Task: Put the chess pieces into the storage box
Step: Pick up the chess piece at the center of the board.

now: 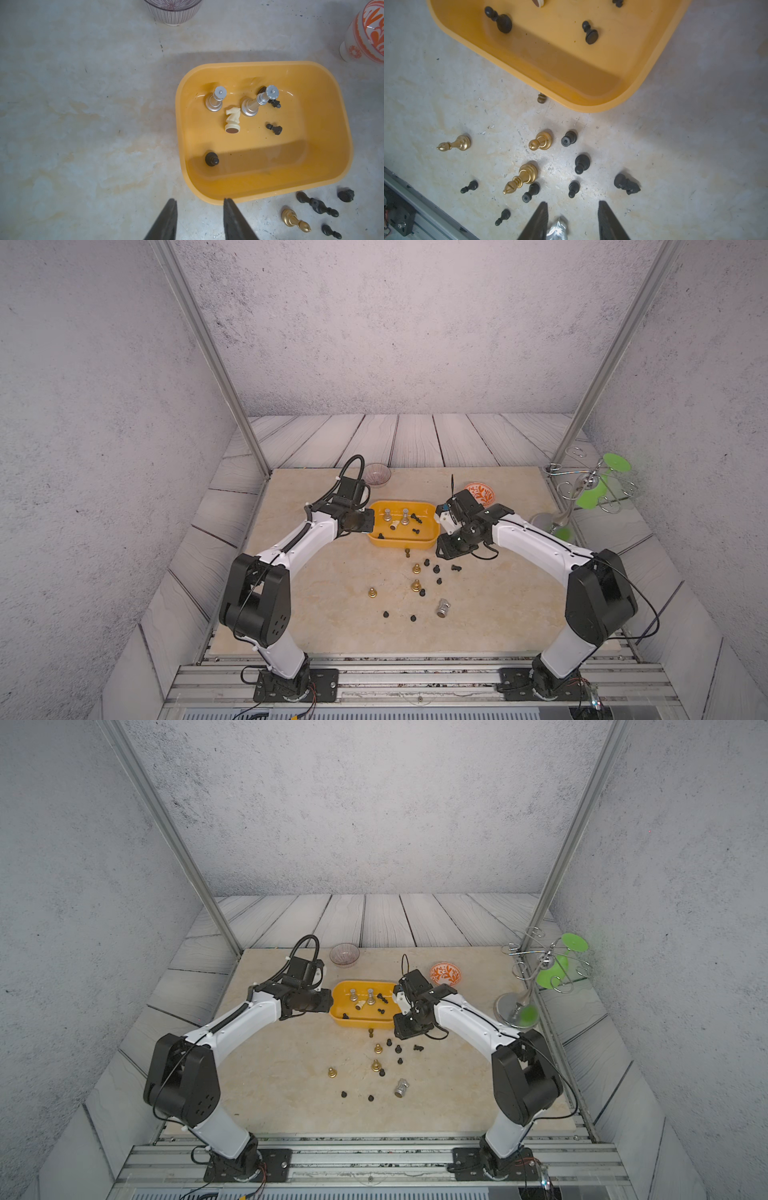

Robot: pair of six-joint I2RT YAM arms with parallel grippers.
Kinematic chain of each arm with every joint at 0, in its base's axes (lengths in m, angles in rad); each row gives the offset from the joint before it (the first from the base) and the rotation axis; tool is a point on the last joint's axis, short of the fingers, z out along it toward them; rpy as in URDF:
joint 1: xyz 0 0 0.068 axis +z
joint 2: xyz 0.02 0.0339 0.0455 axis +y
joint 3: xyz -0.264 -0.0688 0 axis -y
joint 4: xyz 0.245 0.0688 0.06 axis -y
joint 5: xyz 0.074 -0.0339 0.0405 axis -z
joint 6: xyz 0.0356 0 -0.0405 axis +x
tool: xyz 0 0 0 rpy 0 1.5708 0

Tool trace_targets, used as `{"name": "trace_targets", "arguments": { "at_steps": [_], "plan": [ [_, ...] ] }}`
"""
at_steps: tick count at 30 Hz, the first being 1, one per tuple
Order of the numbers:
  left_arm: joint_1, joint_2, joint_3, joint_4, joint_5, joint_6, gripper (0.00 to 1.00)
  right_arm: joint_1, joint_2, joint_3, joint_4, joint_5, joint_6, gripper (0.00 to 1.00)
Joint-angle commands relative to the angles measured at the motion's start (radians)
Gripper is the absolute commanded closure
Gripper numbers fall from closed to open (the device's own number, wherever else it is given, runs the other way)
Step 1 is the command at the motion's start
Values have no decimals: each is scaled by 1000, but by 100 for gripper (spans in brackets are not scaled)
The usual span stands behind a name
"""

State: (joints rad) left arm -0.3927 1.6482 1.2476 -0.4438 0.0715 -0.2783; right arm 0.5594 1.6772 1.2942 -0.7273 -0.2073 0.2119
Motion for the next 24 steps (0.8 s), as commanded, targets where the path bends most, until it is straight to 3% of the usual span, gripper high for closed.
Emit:
{"name": "trace_targets", "arguments": {
  "at_steps": [1, 24],
  "plan": [
    [9, -40, -29, 10, -13, -19, 60, 10, 36, -7, 12, 30, 6, 59],
    [14, -44, -53, 8, 17, -32, 59, 53, 173, -28, 64, 79, -2, 66]
  ]
}}
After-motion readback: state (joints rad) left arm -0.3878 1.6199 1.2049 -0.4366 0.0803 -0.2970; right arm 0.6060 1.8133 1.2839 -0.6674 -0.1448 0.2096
